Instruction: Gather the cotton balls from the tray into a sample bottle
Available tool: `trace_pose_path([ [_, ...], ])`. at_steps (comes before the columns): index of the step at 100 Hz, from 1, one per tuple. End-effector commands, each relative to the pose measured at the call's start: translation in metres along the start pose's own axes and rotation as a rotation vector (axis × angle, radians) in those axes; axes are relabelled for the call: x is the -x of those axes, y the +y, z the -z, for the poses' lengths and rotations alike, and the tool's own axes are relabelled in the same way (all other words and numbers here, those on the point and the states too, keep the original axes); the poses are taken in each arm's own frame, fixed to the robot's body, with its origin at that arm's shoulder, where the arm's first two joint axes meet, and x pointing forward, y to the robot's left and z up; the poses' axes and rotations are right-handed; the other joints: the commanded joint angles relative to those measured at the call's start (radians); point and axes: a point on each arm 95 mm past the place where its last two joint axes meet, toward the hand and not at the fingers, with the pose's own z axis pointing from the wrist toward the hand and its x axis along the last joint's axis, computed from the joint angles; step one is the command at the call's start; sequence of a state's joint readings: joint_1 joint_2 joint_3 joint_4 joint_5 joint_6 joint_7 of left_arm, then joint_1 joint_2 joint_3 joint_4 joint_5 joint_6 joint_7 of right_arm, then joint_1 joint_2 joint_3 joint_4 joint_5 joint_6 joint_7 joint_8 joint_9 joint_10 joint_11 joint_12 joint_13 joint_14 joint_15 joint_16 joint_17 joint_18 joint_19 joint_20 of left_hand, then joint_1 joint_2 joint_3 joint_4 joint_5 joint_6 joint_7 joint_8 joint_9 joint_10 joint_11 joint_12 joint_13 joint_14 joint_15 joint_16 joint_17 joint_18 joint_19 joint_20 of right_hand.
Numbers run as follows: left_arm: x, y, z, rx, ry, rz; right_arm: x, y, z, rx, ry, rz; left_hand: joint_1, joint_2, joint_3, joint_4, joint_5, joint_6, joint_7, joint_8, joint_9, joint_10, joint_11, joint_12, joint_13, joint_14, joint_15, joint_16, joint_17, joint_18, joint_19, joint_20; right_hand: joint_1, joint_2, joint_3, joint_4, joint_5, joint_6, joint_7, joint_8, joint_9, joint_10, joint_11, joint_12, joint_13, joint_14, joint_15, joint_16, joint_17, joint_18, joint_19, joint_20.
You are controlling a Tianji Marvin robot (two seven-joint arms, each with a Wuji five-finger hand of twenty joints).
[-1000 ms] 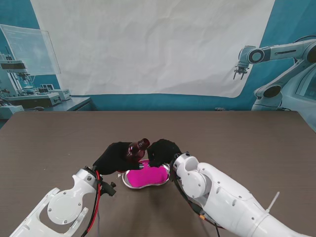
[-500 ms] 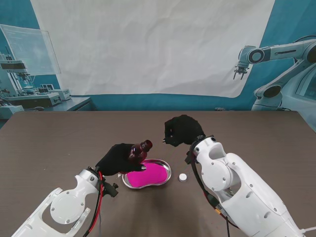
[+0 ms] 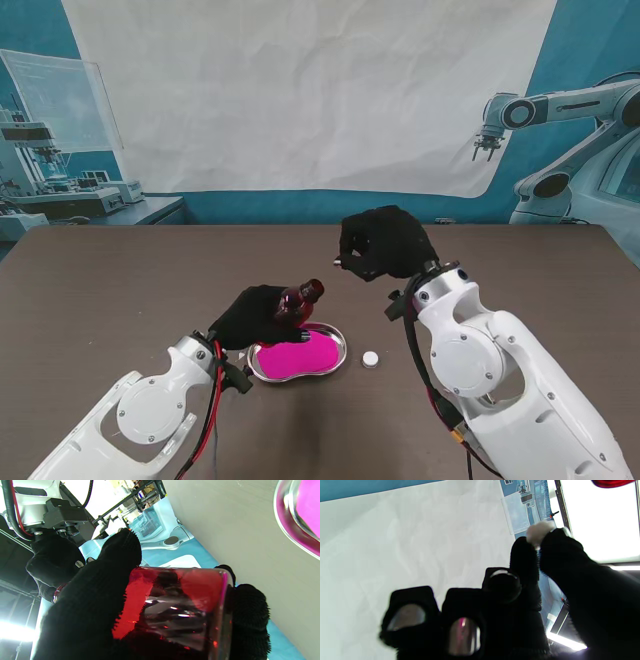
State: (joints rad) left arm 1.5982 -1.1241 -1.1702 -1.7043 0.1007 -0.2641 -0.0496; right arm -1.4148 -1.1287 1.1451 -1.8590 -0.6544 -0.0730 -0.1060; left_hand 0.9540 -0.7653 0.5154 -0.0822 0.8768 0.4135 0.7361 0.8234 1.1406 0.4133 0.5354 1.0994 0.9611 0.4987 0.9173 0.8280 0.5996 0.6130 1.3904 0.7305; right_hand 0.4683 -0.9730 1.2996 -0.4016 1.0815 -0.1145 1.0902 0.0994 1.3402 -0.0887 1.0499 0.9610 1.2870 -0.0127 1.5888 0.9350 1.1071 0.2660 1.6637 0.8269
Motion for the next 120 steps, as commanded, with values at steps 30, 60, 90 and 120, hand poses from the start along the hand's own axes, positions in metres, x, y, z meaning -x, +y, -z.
trace_pose_path([
  [30,-0.008,0.003,-0.009,0.019,0.033,0.014,-0.017,-0.012,0.006,-0.018,0.049,-0.071,0.277,0.465,0.354,0.016,0.158,-0.145,0.179,0.023,0.056,-0.036,0.009,0.012,0.027,0.021,0.068,0.027,-0.015,-0.095,0.092,0.038,0.024,0.011,0.014,0.021,0.018,0.039,0.025,0.038,0.047,-0.01,0.026,0.019,0.029,-0.036,0.066,0.015,0.035,0.009,0.076,-0.016],
  [60,-0.006,0.003,-0.009,0.017,0.03,0.015,-0.023,-0.012,0.01,-0.013,0.069,-0.075,0.277,0.466,0.354,0.016,0.158,-0.143,0.178,0.023,0.055,-0.034,0.009,0.012,0.028,0.021,0.068,0.027,-0.015,-0.095,0.092,0.038,0.022,0.01,0.015,0.02,0.018,0.039,0.024,0.04,0.047,-0.01,0.025,0.019,0.029,-0.035,0.066,0.016,0.035,0.012,0.075,-0.016],
  [90,-0.006,0.001,-0.009,0.014,0.033,0.013,-0.027,-0.012,0.012,-0.025,0.082,-0.083,0.277,0.465,0.354,0.016,0.158,-0.142,0.178,0.023,0.056,-0.035,0.009,0.012,0.028,0.022,0.068,0.027,-0.015,-0.095,0.092,0.038,0.023,0.01,0.015,0.02,0.019,0.039,0.023,0.041,0.047,-0.01,0.025,0.019,0.029,-0.036,0.068,0.016,0.035,0.012,0.076,-0.016],
  [120,-0.005,-0.001,-0.009,0.019,0.034,0.007,-0.022,-0.017,0.007,-0.037,0.068,-0.069,0.276,0.465,0.355,0.017,0.159,-0.143,0.179,0.023,0.056,-0.035,0.009,0.012,0.029,0.02,0.068,0.027,-0.015,-0.095,0.092,0.038,0.023,0.012,0.016,0.02,0.018,0.041,0.022,0.042,0.047,-0.01,0.025,0.019,0.028,-0.034,0.068,0.016,0.035,0.012,0.076,-0.016],
])
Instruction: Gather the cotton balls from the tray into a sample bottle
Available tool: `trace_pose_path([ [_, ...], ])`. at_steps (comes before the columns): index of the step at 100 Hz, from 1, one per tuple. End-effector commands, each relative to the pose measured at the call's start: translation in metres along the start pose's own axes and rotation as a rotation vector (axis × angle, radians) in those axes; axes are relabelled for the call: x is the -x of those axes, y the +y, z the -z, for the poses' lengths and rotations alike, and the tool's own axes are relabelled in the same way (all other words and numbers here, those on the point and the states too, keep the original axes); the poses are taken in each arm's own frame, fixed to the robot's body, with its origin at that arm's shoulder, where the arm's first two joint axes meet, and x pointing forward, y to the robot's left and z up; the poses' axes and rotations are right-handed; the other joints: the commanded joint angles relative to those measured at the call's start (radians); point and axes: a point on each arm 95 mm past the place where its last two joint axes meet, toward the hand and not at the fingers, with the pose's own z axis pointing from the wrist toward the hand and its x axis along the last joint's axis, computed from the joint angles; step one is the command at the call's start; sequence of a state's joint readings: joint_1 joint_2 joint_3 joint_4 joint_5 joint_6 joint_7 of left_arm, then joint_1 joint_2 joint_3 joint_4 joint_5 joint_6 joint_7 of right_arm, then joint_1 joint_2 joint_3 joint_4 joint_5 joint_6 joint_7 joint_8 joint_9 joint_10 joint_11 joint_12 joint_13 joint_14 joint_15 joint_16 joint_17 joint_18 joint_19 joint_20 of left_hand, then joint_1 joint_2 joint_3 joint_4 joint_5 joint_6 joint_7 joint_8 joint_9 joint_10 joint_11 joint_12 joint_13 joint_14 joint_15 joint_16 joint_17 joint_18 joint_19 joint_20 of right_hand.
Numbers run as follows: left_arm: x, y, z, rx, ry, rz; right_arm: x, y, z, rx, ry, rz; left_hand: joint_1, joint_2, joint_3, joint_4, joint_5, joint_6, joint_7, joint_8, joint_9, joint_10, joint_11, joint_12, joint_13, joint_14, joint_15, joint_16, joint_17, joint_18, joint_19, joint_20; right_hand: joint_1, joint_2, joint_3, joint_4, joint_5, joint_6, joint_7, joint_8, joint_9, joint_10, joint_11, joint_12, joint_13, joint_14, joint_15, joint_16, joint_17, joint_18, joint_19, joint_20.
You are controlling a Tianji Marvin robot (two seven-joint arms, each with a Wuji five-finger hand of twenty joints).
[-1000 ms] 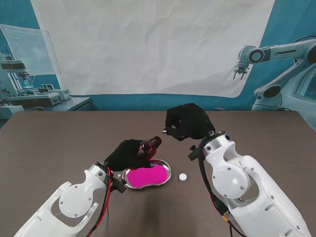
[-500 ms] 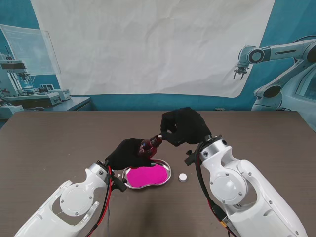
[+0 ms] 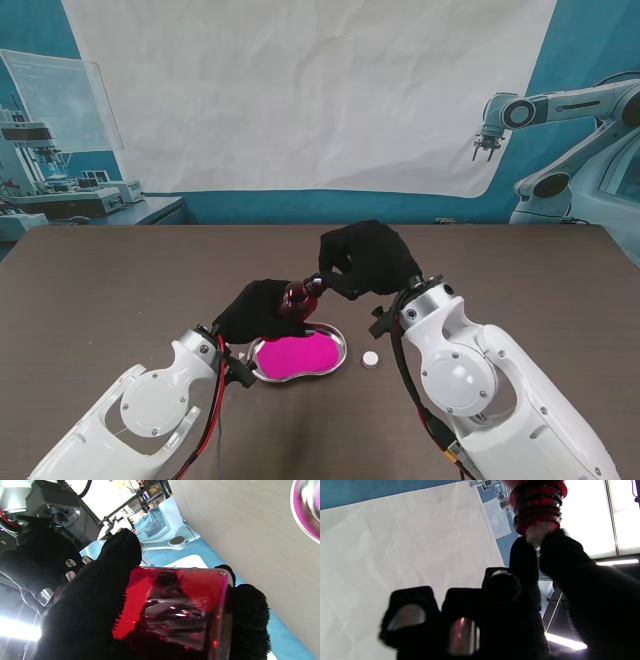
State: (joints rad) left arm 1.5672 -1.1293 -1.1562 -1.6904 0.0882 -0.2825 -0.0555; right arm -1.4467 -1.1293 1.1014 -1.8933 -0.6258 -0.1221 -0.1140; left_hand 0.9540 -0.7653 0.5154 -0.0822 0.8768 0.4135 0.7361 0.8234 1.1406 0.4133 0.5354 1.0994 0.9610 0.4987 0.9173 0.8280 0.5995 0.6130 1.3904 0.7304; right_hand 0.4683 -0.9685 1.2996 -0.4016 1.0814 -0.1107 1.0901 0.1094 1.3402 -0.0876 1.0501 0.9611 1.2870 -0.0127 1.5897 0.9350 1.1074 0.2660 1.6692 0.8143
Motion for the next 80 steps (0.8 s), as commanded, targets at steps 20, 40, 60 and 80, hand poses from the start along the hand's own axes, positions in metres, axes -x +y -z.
trace_pose_path([
  [20,0.0,0.0,0.0,0.014,0.002,0.002,0.004,-0.006,0.0,-0.038,-0.013,-0.018,0.276,0.465,0.355,0.016,0.158,-0.144,0.179,0.023,0.056,-0.036,0.01,0.012,0.028,0.021,0.068,0.027,-0.014,-0.093,0.092,0.038,0.022,0.013,0.016,0.021,0.017,0.04,0.022,0.032,0.046,-0.01,0.025,0.019,0.028,-0.031,0.066,0.016,0.034,0.014,0.069,-0.004],
  [40,0.0,0.0,-0.002,0.018,0.005,0.003,0.003,-0.013,0.002,-0.068,-0.004,-0.037,0.276,0.466,0.354,0.017,0.159,-0.143,0.179,0.023,0.056,-0.035,0.009,0.011,0.029,0.018,0.069,0.027,-0.014,-0.093,0.092,0.038,0.025,0.05,0.012,0.031,0.005,0.065,0.015,0.031,0.036,0.001,0.019,0.019,0.028,-0.021,0.063,0.014,0.028,0.023,0.064,-0.004],
  [60,0.001,0.0,-0.002,0.016,0.005,0.003,0.0,-0.015,0.003,-0.081,0.0,-0.07,0.277,0.465,0.354,0.017,0.158,-0.142,0.178,0.023,0.056,-0.034,0.01,0.011,0.028,0.019,0.068,0.027,-0.014,-0.093,0.092,0.038,0.019,0.081,0.01,0.039,-0.005,0.081,0.009,0.031,0.028,0.004,0.017,0.021,0.027,-0.009,0.059,0.011,0.022,0.029,0.062,-0.002],
  [80,0.001,0.001,-0.003,0.015,0.011,0.007,0.0,-0.018,0.003,-0.09,-0.001,-0.067,0.277,0.465,0.354,0.017,0.158,-0.144,0.179,0.023,0.056,-0.034,0.01,0.012,0.028,0.019,0.068,0.027,-0.014,-0.093,0.091,0.038,0.013,0.085,0.008,0.039,-0.007,0.082,0.008,0.033,0.024,0.0,0.018,0.023,0.028,-0.014,0.059,0.01,0.021,0.03,0.062,0.0],
])
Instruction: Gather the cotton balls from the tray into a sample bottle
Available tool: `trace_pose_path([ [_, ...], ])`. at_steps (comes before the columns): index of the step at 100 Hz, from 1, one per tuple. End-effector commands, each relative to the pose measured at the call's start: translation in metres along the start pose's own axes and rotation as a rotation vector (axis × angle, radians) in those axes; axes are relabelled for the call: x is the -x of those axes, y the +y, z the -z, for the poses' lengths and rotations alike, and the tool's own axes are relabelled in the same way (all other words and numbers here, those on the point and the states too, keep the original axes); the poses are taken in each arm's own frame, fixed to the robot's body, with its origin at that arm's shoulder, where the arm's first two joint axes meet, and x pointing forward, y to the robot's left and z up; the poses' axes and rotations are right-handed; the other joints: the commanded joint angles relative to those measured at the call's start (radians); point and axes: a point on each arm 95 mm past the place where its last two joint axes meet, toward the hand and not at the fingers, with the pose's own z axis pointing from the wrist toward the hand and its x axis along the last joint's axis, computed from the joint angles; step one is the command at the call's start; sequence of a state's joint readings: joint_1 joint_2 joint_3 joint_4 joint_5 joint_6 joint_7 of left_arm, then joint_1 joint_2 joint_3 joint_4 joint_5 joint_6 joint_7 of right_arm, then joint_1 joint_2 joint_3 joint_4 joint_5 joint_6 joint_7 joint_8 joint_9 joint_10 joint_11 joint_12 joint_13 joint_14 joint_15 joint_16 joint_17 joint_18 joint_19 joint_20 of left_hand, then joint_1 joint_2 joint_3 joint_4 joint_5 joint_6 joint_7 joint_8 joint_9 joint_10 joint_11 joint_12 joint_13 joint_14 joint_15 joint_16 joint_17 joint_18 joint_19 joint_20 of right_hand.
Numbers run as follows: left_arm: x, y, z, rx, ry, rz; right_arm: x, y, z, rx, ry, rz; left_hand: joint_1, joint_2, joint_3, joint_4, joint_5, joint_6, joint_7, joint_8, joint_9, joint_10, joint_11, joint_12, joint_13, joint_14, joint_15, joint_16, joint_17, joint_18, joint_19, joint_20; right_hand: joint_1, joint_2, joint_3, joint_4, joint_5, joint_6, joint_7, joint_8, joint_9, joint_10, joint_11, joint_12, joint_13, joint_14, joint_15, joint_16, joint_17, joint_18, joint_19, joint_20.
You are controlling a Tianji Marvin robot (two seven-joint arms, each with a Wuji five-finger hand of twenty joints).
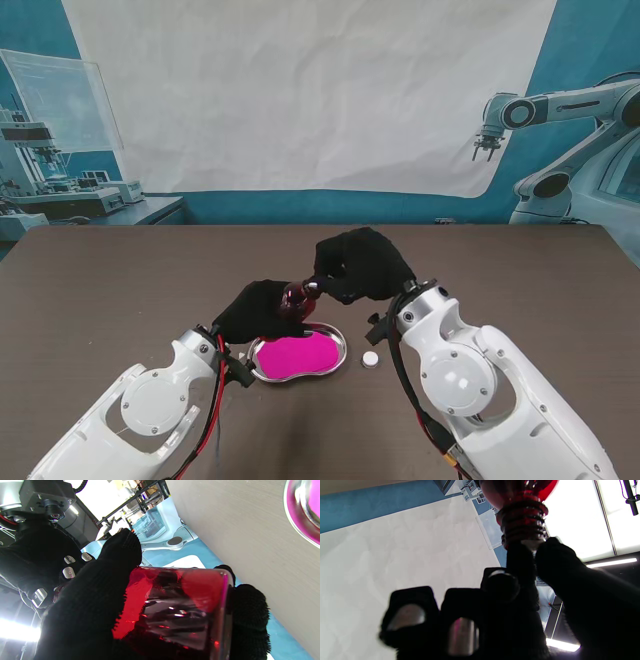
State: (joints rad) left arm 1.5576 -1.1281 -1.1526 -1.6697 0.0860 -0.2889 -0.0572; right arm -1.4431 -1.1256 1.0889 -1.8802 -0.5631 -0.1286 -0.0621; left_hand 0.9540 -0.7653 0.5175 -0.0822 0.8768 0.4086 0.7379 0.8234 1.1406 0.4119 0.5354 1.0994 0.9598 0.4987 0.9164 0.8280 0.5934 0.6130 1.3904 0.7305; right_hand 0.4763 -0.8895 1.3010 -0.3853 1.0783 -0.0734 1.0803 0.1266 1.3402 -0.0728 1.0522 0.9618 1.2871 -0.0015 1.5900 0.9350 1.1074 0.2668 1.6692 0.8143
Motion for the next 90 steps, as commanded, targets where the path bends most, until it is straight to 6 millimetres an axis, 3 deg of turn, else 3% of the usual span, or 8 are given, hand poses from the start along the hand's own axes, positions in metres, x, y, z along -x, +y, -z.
trace_pose_path([
  [1,-0.0043,0.0019,-0.0026,0.012,0.018,0.009,-0.0004,-0.0084,0.0013,-0.03,-0.001,-0.004,0.277,0.465,0.352,0.017,0.158,-0.14,0.178,0.023,0.056,-0.034,0.01,0.012,0.03,0.019,0.069,0.027,-0.008,-0.093,0.091,0.038,0.004,0.007,0.007,0.023,-0.005,0.044,0.017,0.016,0.024,-0.015,0.016,0.022,0.028,-0.025,0.058,0.01,0.021,0.03,0.062,0.0],
  [14,-0.0037,0.0021,-0.0021,0.013,0.017,0.008,0.0025,-0.0101,0.0006,-0.032,-0.012,-0.013,0.277,0.465,0.352,0.016,0.158,-0.139,0.178,0.023,0.056,-0.034,0.01,0.012,0.03,0.019,0.069,0.027,-0.008,-0.093,0.091,0.038,-0.032,0.06,0.006,0.024,-0.029,0.052,-0.006,-0.001,0.014,-0.016,0.007,0.017,0.028,-0.024,0.059,0.01,0.018,0.029,0.062,0.003],
  [21,-0.0036,0.0021,-0.0021,0.011,0.017,0.009,0.0034,-0.0111,0.0012,-0.037,-0.017,-0.027,0.277,0.465,0.352,0.016,0.158,-0.138,0.178,0.023,0.056,-0.033,0.01,0.012,0.029,0.019,0.069,0.027,-0.008,-0.093,0.091,0.038,-0.073,0.129,0.002,0.035,-0.034,0.073,-0.041,-0.016,0.004,-0.008,-0.001,0.011,0.027,-0.016,0.054,0.007,0.006,0.032,0.062,0.006],
  [30,-0.0037,0.002,-0.0025,0.009,0.018,0.008,0.0038,-0.0125,0.0025,-0.034,-0.024,-0.037,0.276,0.465,0.352,0.016,0.158,-0.14,0.179,0.023,0.056,-0.034,0.01,0.012,0.03,0.02,0.069,0.027,-0.008,-0.093,0.091,0.039,-0.149,0.252,-0.019,0.095,-0.011,0.114,-0.16,0.022,-0.016,0.006,-0.002,0.004,0.027,-0.005,0.043,-0.001,-0.012,0.035,0.064,0.014],
  [39,-0.0037,0.0017,-0.0035,0.007,0.02,0.007,0.0037,-0.0129,0.0037,-0.027,-0.029,-0.053,0.277,0.466,0.353,0.017,0.158,-0.14,0.178,0.023,0.056,-0.034,0.01,0.012,0.029,0.019,0.069,0.027,-0.008,-0.093,0.091,0.039,-0.162,0.278,-0.019,0.109,-0.002,0.128,-0.179,0.038,-0.018,0.014,-0.001,0.002,0.026,0.01,0.037,-0.005,-0.019,0.041,0.068,0.016],
  [59,-0.0043,0.0008,-0.0057,0.001,0.026,0.008,0.0046,-0.0128,0.0053,-0.041,-0.025,-0.049,0.276,0.465,0.352,0.017,0.158,-0.14,0.179,0.023,0.056,-0.035,0.01,0.012,0.03,0.019,0.069,0.027,-0.008,-0.094,0.092,0.038,-0.125,0.241,-0.023,0.097,-0.012,0.121,-0.172,0.045,-0.021,0.013,-0.001,-0.001,0.026,0.009,0.035,-0.007,-0.02,0.042,0.07,0.016],
  [76,-0.0039,0.0012,-0.005,0.004,0.029,0.008,0.0057,-0.0124,0.0052,-0.038,-0.022,-0.038,0.276,0.467,0.353,0.017,0.159,-0.138,0.179,0.023,0.057,-0.034,0.01,0.011,0.03,0.02,0.069,0.027,-0.007,-0.095,0.092,0.038,0.002,0.088,0.085,0.081,-0.104,0.109,-0.062,-0.044,-0.052,0.003,-0.013,-0.008,0.027,-0.005,0.021,-0.015,-0.026,0.029,0.067,0.011],
  [90,-0.0043,0.0015,-0.0049,0.004,0.031,0.008,0.0071,-0.0117,0.0042,-0.025,-0.031,-0.029,0.276,0.465,0.353,0.017,0.159,-0.14,0.179,0.023,0.058,-0.034,0.01,0.01,0.03,0.021,0.069,0.027,-0.007,-0.095,0.092,0.038,0.034,0.069,0.094,0.076,-0.114,0.076,-0.047,-0.042,-0.064,0.011,-0.039,-0.033,0.027,-0.006,0.009,-0.02,-0.029,0.024,0.065,0.011],
])
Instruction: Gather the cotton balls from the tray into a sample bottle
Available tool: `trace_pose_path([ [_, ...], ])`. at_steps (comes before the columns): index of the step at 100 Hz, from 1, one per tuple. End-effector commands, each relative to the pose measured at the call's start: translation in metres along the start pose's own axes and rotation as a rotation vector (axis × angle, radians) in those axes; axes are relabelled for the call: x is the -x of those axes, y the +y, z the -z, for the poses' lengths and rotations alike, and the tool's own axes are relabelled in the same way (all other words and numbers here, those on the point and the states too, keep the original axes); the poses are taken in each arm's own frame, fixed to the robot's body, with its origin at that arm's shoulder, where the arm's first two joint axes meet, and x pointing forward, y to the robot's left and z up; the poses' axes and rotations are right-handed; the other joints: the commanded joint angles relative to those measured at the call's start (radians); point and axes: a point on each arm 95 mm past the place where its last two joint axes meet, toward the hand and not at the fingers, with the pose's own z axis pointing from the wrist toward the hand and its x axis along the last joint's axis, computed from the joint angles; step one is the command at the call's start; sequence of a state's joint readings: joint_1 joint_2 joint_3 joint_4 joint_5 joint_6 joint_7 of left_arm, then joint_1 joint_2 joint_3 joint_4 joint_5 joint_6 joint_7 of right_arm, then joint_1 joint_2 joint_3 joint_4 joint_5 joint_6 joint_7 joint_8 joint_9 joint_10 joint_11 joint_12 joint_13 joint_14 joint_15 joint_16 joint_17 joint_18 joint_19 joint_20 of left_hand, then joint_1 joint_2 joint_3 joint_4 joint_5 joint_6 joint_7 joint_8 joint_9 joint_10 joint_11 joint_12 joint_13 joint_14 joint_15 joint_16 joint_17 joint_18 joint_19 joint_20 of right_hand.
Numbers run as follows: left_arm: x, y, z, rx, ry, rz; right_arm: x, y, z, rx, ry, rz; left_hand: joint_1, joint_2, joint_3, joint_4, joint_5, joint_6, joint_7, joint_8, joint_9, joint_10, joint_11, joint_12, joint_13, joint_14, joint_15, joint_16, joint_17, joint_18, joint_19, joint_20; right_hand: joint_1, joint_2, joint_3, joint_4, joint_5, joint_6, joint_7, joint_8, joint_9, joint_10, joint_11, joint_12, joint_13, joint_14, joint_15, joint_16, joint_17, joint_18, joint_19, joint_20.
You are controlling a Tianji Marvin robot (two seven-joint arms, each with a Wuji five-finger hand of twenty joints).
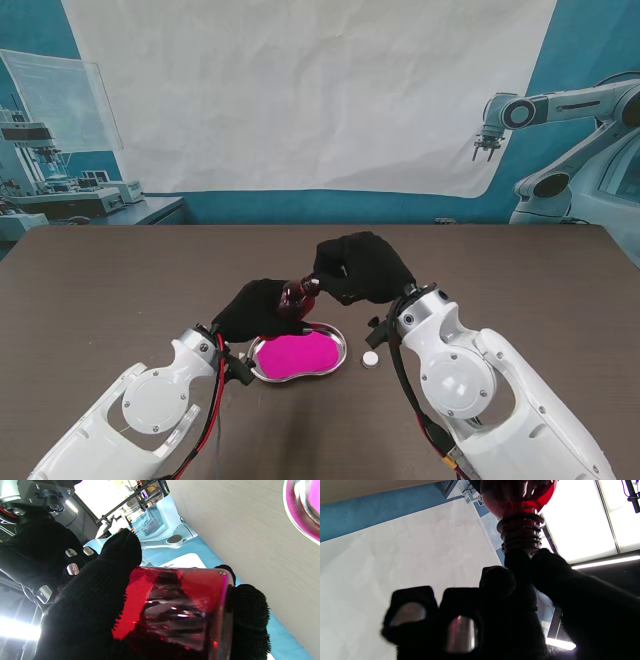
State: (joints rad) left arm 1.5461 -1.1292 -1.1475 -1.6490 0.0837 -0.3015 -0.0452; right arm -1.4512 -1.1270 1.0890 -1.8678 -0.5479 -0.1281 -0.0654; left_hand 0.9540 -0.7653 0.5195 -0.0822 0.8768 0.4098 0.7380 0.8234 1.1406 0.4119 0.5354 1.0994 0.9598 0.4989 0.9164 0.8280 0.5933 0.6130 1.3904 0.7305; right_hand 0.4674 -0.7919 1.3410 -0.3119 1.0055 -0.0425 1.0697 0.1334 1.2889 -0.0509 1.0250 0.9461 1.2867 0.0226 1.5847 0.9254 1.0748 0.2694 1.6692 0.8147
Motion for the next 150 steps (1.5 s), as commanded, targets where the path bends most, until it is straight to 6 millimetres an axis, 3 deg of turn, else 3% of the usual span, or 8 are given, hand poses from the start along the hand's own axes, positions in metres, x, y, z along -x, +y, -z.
trace_pose_path([
  [1,-0.0082,0.0031,-0.0035,0.014,0.03,0.009,0.0026,-0.0068,0.0013,-0.018,-0.015,-0.008,0.276,0.465,0.351,0.018,0.159,-0.141,0.179,0.023,0.057,-0.034,0.01,0.01,0.03,0.021,0.069,0.027,-0.007,-0.095,0.092,0.038,0.042,-0.03,0.051,0.002,-0.037,0.038,-0.031,-0.047,-0.009,-0.01,-0.015,-0.023,0.028,-0.029,0.014,-0.01,0.004,0.021,0.065,0.011],
  [45,-0.009,0.0029,-0.0039,0.017,0.043,0.005,0.003,-0.0095,-0.0041,0.004,-0.015,0.018,0.276,0.466,0.35,0.017,0.158,-0.14,0.178,0.023,0.056,-0.034,0.011,0.01,0.03,0.02,0.069,0.027,-0.007,-0.095,0.092,0.038,-0.085,-0.228,-0.074,-0.111,0.032,-0.057,0.075,0.103,0.028,-0.035,0.009,-0.052,0.028,-0.043,-0.001,-0.012,0.017,0.019,0.058,0.005],
  [69,-0.0095,0.003,-0.0038,0.015,0.044,0.006,0.005,-0.0077,-0.0051,0.002,-0.017,0.014,0.276,0.467,0.35,0.017,0.158,-0.141,0.178,0.023,0.056,-0.034,0.01,0.011,0.03,0.02,0.069,0.027,-0.007,-0.095,0.092,0.038,-0.228,-0.109,-0.091,-0.003,0.075,-0.022,-0.06,0.217,0.011,-0.02,-0.006,-0.062,0.028,-0.036,-0.009,-0.015,0.013,0.018,0.055,0.006],
  [85,-0.0098,0.0032,-0.0035,0.014,0.044,0.007,0.0057,-0.0068,-0.004,-0.002,-0.019,-0.018,0.277,0.466,0.349,0.017,0.158,-0.14,0.176,0.022,0.056,-0.034,0.01,0.01,0.029,0.02,0.068,0.027,-0.007,-0.095,0.092,0.038,-0.158,0.058,-0.117,-0.007,0.051,-0.005,-0.062,0.145,0.009,0.002,-0.035,-0.073,0.027,-0.006,-0.018,-0.02,-0.004,0.036,0.048,0.022],
  [94,-0.0102,0.0033,-0.0031,0.014,0.043,0.007,0.0061,-0.006,-0.0037,-0.003,-0.017,-0.023,0.276,0.465,0.349,0.017,0.158,-0.141,0.177,0.023,0.056,-0.035,0.01,0.011,0.03,0.018,0.069,0.027,-0.007,-0.095,0.092,0.038,-0.057,0.007,-0.007,0.0,-0.018,-0.004,0.031,0.062,-0.003,0.007,-0.039,-0.071,0.027,-0.005,-0.018,-0.02,-0.007,0.038,0.048,0.026],
  [116,-0.0109,0.0033,-0.0023,0.014,0.043,0.008,0.0067,-0.0052,-0.0034,-0.022,-0.013,-0.023,0.276,0.466,0.349,0.018,0.157,-0.142,0.177,0.023,0.056,-0.035,0.01,0.01,0.03,0.018,0.068,0.027,-0.007,-0.095,0.093,0.038,0.107,-0.044,0.112,-0.008,-0.047,-0.002,0.035,0.06,-0.033,-0.001,-0.034,-0.056,0.027,-0.009,-0.029,-0.026,-0.018,0.029,0.046,0.027],
  [130,-0.0116,0.003,-0.0016,0.015,0.043,0.008,0.0076,-0.0064,-0.0049,-0.033,-0.01,-0.009,0.276,0.466,0.349,0.018,0.158,-0.141,0.176,0.022,0.056,-0.035,0.01,0.01,0.031,0.019,0.068,0.027,-0.007,-0.095,0.093,0.038,0.049,-0.042,0.047,-0.009,-0.048,-0.028,0.052,0.07,-0.015,-0.009,-0.03,-0.066,0.027,-0.015,-0.029,-0.026,-0.018,0.029,0.046,0.029],
  [150,-0.0119,0.0018,-0.0012,0.012,0.044,0.006,0.0087,-0.008,-0.0073,-0.036,-0.016,0.004,0.276,0.466,0.349,0.018,0.158,-0.141,0.176,0.022,0.056,-0.035,0.01,0.009,0.029,0.02,0.068,0.027,-0.007,-0.095,0.093,0.038,-0.038,-0.156,-0.072,-0.085,-0.03,-0.049,0.096,0.103,0.001,-0.025,0.008,-0.046,0.028,-0.027,-0.03,-0.026,-0.018,0.02,0.041,0.025],
])
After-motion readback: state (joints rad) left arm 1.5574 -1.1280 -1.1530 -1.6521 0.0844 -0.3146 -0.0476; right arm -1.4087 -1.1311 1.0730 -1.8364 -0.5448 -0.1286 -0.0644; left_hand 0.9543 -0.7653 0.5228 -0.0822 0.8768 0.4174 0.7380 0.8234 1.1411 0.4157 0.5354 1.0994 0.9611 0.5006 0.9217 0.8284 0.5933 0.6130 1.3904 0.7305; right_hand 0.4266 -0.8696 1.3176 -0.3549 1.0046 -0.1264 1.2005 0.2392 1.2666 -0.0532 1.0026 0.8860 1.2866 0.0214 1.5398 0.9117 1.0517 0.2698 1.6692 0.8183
